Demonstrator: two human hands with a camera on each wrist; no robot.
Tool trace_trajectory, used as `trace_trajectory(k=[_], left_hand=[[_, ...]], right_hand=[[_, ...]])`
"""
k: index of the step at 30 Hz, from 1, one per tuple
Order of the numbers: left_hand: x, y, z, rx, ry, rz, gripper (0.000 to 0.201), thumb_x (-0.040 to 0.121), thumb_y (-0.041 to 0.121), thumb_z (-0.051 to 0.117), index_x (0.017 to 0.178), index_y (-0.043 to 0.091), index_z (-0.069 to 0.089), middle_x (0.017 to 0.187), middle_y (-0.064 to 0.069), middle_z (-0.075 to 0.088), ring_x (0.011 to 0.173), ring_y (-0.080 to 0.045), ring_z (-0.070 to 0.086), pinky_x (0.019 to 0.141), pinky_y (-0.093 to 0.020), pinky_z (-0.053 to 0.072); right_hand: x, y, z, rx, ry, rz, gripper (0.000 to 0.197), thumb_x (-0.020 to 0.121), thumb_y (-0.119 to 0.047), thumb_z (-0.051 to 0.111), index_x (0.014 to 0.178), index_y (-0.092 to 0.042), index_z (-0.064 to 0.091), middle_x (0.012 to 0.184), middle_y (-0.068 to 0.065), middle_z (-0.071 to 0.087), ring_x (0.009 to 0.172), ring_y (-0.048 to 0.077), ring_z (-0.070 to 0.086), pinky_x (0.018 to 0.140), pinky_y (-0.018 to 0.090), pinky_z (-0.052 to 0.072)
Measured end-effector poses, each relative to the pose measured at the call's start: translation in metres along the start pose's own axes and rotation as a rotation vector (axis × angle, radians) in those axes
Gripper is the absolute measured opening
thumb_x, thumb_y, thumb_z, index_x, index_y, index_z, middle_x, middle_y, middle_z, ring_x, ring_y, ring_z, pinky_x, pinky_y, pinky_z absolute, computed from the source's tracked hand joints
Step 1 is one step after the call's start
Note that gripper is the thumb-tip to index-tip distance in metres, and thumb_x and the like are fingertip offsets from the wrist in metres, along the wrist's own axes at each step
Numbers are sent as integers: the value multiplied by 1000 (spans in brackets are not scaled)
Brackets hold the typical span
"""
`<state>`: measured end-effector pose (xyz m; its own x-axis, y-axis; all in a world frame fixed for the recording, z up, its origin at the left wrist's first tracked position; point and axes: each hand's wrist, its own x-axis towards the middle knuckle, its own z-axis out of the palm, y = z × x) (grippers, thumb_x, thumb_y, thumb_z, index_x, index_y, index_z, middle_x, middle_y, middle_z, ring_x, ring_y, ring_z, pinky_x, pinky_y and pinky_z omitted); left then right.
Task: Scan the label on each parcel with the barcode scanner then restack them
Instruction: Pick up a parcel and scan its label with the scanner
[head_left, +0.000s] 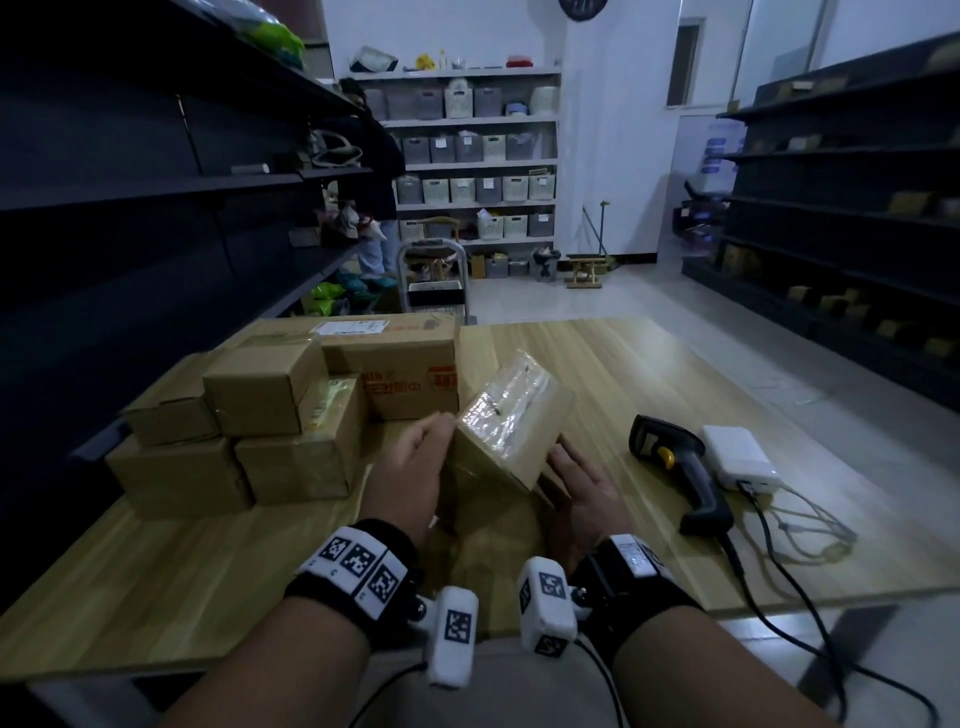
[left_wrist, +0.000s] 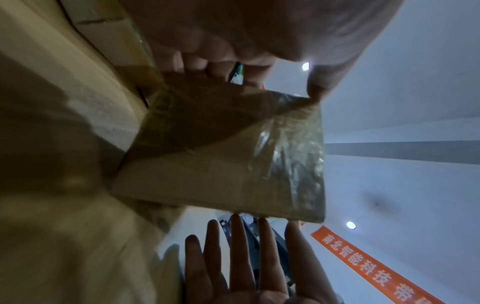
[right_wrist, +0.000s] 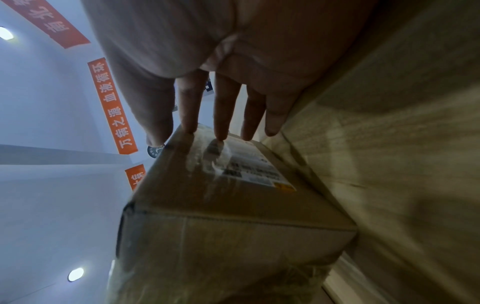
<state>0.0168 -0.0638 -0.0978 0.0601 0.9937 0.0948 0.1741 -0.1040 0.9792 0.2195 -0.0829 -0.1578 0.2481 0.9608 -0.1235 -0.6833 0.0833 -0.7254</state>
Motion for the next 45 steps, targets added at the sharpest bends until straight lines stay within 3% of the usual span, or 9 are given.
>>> trace_trajectory(k=[4,7,11,14,21,24,29,40,45], left_hand=[[0,0,-2,33,23,156,72,86,80,48,145,42,67,138,16,72,128,-8,66,113,-47,54],[-6,4,-1,98,-84,141,111,66,97,69,158,37,49,148,14,64,130,-11,65,106,-42,58],[-9,1,0,269,-70,113,156,57,67,101,175,41,3,171,11,35,158,-18,37,127,-43,34],[-9,0,2,225,6,112,161,60,53,105,172,48,-10,181,0,26,163,-24,30,128,-43,28],[5,-17,-1,-39,179,53,97,60,76,83,146,48,48,136,10,60,125,-26,64,105,-57,60],[12,-21,2,-280,213,-49,91,56,74,85,135,38,60,130,3,69,118,-28,71,103,-60,62],[26,-39,7,-379,155,-187,110,31,91,90,122,33,69,126,-4,80,117,-31,75,104,-62,59],[37,-57,0,-627,-33,-266,63,80,43,86,134,13,73,124,-21,82,121,-40,77,110,-61,57],[29,-73,3,-658,32,-212,67,69,37,90,126,9,70,123,-27,80,116,-43,78,102,-64,60]], right_hand=[[0,3,1,-21,8,20,36,101,-21,70,135,-8,72,126,18,80,122,38,74,98,55,61],[0,4,4,-2,6,21,33,103,-17,68,131,-2,73,124,17,81,126,37,72,107,54,57],[2,6,3,-8,-28,35,26,109,-20,59,114,-7,81,115,14,84,95,23,83,68,33,66],[3,8,2,-30,-36,20,27,107,-18,59,100,-10,83,103,7,86,86,15,83,62,26,63],[12,12,2,62,83,10,18,106,-14,65,122,-13,71,124,11,78,107,20,76,98,39,56],[15,16,0,65,111,-23,24,101,-14,72,125,-9,70,103,12,85,102,27,79,89,44,61],[14,13,-6,13,89,-19,30,99,-9,75,129,-13,75,116,22,82,111,41,78,93,54,64],[24,18,-12,-14,78,-45,34,106,-6,62,137,-13,73,124,18,80,115,32,78,91,45,62],[24,21,-10,56,141,-54,28,105,-9,64,132,-12,72,114,13,84,120,31,75,112,49,54]])
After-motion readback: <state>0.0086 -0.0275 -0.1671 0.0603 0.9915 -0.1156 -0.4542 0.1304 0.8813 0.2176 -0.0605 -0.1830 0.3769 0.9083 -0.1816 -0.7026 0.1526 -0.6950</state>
